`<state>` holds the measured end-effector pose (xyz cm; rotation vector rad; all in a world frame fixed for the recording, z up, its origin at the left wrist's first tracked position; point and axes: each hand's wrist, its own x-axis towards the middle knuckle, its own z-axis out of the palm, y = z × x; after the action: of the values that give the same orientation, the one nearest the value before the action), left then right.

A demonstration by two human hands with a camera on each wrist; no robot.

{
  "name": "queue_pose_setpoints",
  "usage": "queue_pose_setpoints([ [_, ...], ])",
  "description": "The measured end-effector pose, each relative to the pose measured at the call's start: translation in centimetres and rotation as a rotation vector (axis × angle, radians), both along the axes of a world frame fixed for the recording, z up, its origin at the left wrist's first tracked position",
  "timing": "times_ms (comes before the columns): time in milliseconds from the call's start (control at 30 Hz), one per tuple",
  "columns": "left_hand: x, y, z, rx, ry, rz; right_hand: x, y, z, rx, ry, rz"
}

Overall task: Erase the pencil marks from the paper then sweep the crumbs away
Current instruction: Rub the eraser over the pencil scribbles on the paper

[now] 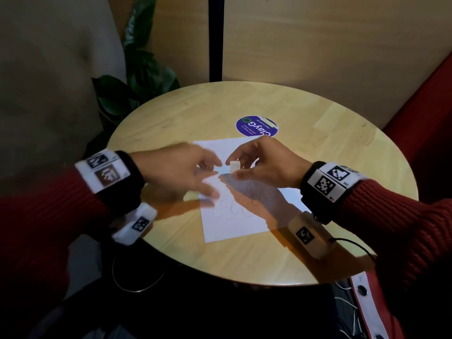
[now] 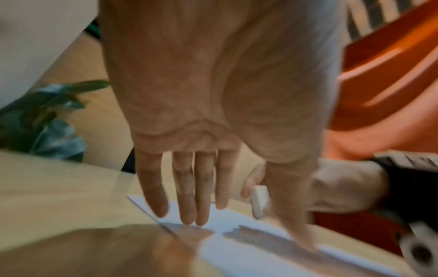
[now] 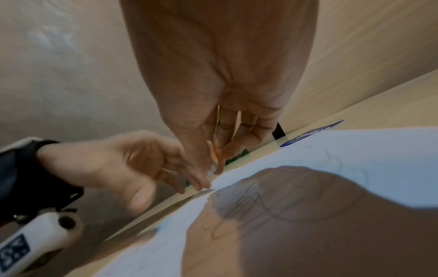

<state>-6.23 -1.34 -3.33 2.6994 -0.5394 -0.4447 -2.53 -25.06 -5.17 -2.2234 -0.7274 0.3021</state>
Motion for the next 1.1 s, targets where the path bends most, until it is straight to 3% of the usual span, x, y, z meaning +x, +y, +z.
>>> queue_pose_setpoints([
  [100,-1.3,0.7,-1.9,0.252,0.128,-0.157,-0.8,0.5,0.2,0.074,0.039,0.001],
  [167,-0.8,1.0,-2.6,0.229,0.14,-0.16,-1.3,1.5,0.3,0.037,0.03,0.04],
  [300,0.7,0.8,-2.0,0.146,0.161,-0.135,-1.2,2.7,-0.3,-0.206,-0.2,0.085],
  [433,1.3,0.4,-2.4,0.146,0.078,-0.061,-0.7,2.4,-0.3,-0.225,-0.202,0.013],
  [533,1.7,0.5,-2.3,0.121,0.106,-0.068,-1.8,2.3,0.1,-0.216,-0.095,0.132],
  [667,1.7,0.4,-2.0,0.106,0.125,-0.091,0.3,2.4,-0.1,-0.274,-0.26,0.066],
  [833,2.1,1.0,-2.4,0.073,0.117,-0.131,-0.3,2.7,0.4,-0.282,-0.153,0.184],
  [967,2.2,0.8,-2.3,0.096,0.135,-0.13,1.3,2.6,0.2,-0.358,-0.293,0.068],
  [1100,2.6,1.2,-2.8,0.082,0.137,-0.14,0.1,2.9,0.4,-0.32,-0.185,0.208],
])
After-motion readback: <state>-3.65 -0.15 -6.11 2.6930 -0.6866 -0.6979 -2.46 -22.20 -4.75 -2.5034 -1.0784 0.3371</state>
